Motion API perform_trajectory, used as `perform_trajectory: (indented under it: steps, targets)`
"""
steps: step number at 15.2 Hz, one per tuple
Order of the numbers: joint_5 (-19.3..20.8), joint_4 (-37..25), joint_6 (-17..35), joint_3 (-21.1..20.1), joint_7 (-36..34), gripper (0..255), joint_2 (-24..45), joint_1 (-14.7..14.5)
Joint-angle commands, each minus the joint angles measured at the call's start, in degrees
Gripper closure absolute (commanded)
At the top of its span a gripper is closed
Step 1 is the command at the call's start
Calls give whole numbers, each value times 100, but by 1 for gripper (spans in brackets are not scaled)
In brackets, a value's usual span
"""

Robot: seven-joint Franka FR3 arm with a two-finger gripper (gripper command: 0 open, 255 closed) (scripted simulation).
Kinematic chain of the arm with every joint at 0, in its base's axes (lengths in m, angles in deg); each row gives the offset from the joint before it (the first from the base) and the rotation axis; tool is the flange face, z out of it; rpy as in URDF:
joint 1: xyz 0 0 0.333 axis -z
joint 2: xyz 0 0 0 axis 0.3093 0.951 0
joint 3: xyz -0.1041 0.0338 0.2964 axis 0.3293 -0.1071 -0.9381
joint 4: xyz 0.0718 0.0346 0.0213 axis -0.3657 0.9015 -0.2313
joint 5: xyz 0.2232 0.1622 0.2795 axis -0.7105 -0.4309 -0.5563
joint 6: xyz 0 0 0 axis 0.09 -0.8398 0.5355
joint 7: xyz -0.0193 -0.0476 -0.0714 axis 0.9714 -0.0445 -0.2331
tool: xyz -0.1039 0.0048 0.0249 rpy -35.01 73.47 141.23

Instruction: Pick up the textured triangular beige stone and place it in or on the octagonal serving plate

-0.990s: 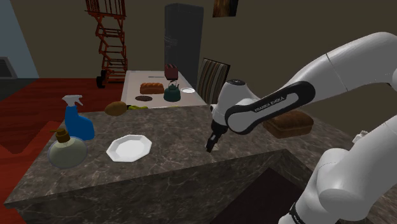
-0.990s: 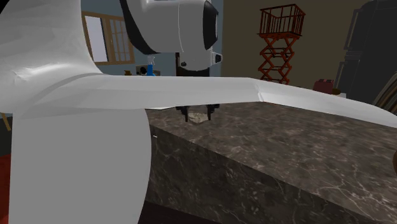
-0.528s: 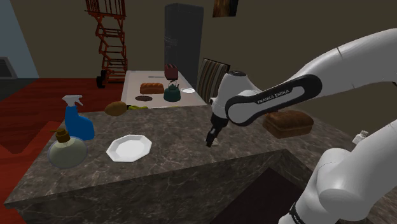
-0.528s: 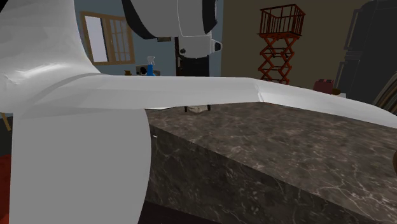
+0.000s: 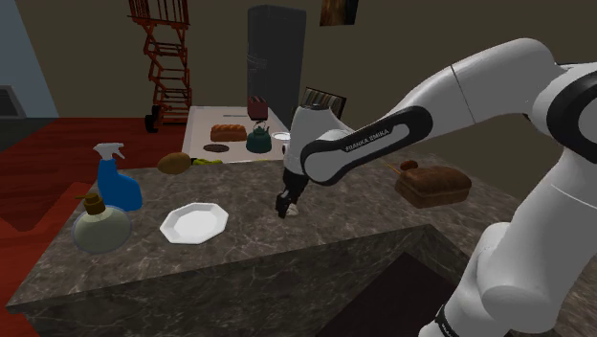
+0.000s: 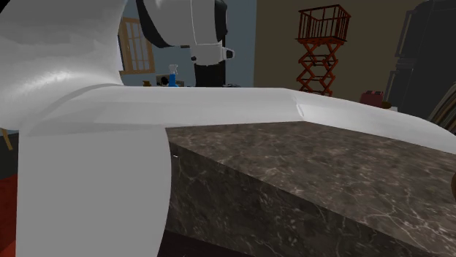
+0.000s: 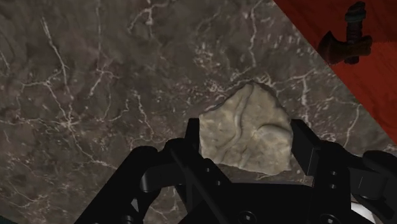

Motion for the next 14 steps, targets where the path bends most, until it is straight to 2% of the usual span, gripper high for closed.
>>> perform_trajectory:
  steps: [1,8,14]
  targets:
    - [79,-493,-111,-87,-195,255,393,-53]
    - [416,-2290,-580,-254,-788,255,1764,-327]
    - [656,-4194,-1234,-279,-1136,255,3052,-661]
